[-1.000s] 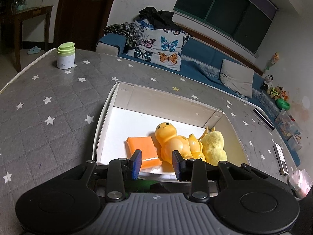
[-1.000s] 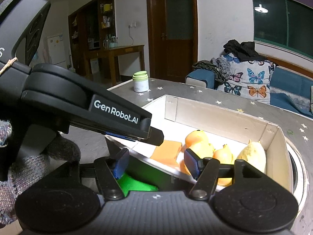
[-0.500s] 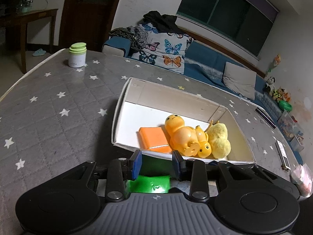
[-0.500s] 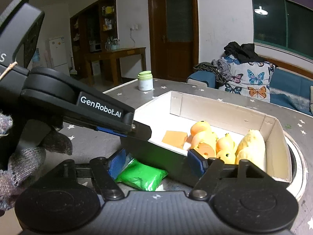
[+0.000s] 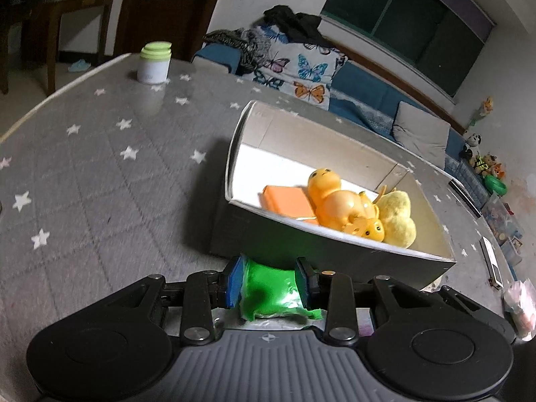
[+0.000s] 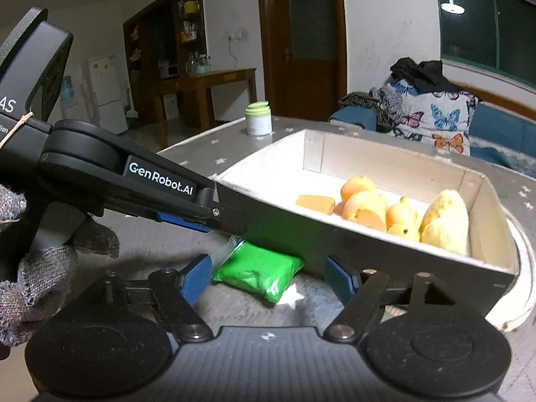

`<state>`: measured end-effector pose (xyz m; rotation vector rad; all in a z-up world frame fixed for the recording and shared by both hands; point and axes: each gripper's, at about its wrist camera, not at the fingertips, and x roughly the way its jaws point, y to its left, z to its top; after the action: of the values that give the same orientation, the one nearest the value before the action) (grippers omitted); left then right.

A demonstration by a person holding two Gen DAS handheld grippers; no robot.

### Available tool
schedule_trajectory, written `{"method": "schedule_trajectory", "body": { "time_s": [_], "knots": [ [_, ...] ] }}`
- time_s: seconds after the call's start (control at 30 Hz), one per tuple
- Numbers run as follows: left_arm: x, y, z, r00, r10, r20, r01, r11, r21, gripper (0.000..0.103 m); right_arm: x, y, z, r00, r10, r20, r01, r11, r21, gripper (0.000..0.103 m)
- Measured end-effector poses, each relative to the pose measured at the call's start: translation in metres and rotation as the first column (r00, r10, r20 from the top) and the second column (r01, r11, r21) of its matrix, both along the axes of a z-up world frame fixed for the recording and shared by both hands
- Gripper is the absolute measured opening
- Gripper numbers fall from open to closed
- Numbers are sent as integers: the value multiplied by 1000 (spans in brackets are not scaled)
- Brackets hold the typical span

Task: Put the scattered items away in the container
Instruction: 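Move the left tool to the green clay bag and grasp it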

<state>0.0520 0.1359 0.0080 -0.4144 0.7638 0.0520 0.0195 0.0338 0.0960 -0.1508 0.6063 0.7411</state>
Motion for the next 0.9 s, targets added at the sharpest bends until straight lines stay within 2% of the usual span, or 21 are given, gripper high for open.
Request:
{"method": "schedule_trajectory", "body": {
  "time_s": [0.33, 0.9],
  "knots": [
    [4, 9, -14, 1000, 7, -22, -8, 999, -53, 36, 5, 8, -20, 998, 10, -57, -11, 1000, -20, 76],
    [15, 10, -28, 999, 15, -48, -21, 992, -126, 36, 12, 24, -33, 995, 10, -97, -14, 999, -33, 74]
  ]
}}
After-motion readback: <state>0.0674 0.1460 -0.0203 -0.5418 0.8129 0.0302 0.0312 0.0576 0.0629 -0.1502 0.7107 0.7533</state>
